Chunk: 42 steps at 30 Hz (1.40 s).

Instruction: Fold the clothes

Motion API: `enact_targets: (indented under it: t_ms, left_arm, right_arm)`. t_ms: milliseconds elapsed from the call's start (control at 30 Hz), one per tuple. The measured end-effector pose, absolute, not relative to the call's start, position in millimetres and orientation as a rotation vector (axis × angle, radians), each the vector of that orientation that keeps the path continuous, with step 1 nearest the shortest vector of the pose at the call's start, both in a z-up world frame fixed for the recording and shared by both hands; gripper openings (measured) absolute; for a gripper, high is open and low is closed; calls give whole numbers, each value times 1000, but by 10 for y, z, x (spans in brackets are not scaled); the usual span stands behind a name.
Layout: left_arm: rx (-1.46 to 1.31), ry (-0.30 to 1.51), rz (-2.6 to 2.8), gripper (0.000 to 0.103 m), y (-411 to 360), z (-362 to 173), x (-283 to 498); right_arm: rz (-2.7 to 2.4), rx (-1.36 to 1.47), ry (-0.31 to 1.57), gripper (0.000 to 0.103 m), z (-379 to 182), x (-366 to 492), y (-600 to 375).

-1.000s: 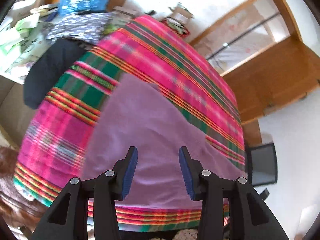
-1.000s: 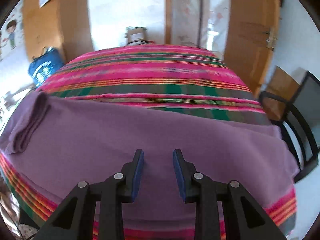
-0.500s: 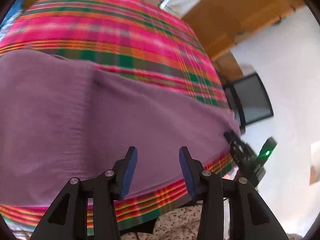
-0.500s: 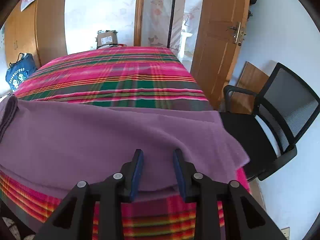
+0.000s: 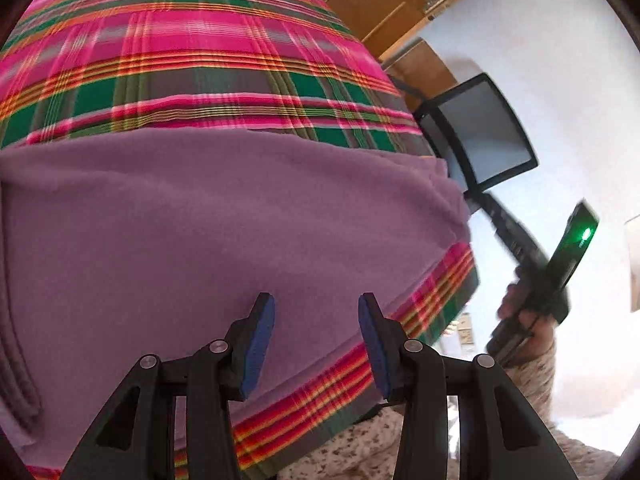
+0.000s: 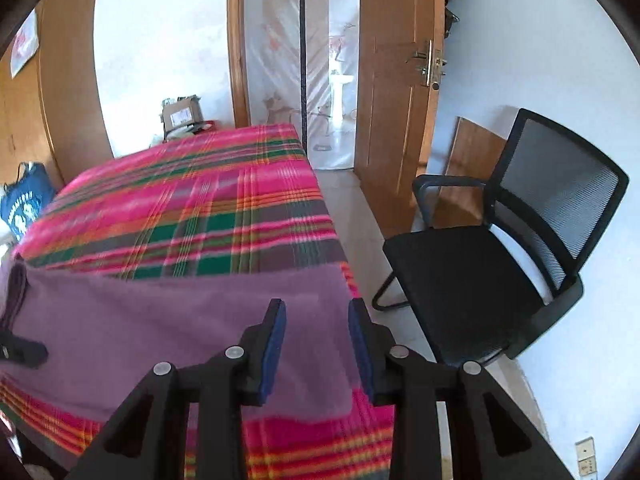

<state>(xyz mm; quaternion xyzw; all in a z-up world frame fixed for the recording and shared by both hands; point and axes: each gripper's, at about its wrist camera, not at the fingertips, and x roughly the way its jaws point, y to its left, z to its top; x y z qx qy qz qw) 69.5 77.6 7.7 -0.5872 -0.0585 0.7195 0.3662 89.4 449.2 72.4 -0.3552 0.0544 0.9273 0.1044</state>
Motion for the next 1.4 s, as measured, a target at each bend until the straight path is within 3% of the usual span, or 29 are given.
enact_targets:
  t_ms: [133,367,400,433,533,833,933,1267,1400]
  left_arm:
    - [-1510,-121,1851,45,829,50,671]
    - [-1513,-137,1840,45,863,40,633]
    - [-1514,-143,1837,45,865,36,630]
    - [-1514,-151,1833,47,868,32,627]
    - [-1514,-171,1825,50,870,23,623]
    - [-1514,-194,1826,50,875,12,639]
    - [-1514,-192,1826,50,892,18,645]
    - [-1513,-173,1812,50,974,26,667]
    - [-1510,-168,1806,50,994,21,683]
  right_arm:
    - [2742,-1189,360,33,596,638,4748]
    - [2815,-1293,481,33,462,643,4700]
    - [2812,-1303,480,30,450,647,4690]
    - [2809,-1310,478,18,441,653,4683]
    - [2849,-1269,520,7,481,745,4690]
    - [2980,-1010,377,6,898,836,4616]
    - [2906,-1091,294,6,824,689,4605]
    - [2717,-1245,352,7,475,448,4749]
    - [2683,-1235,370,14,434,420,4808]
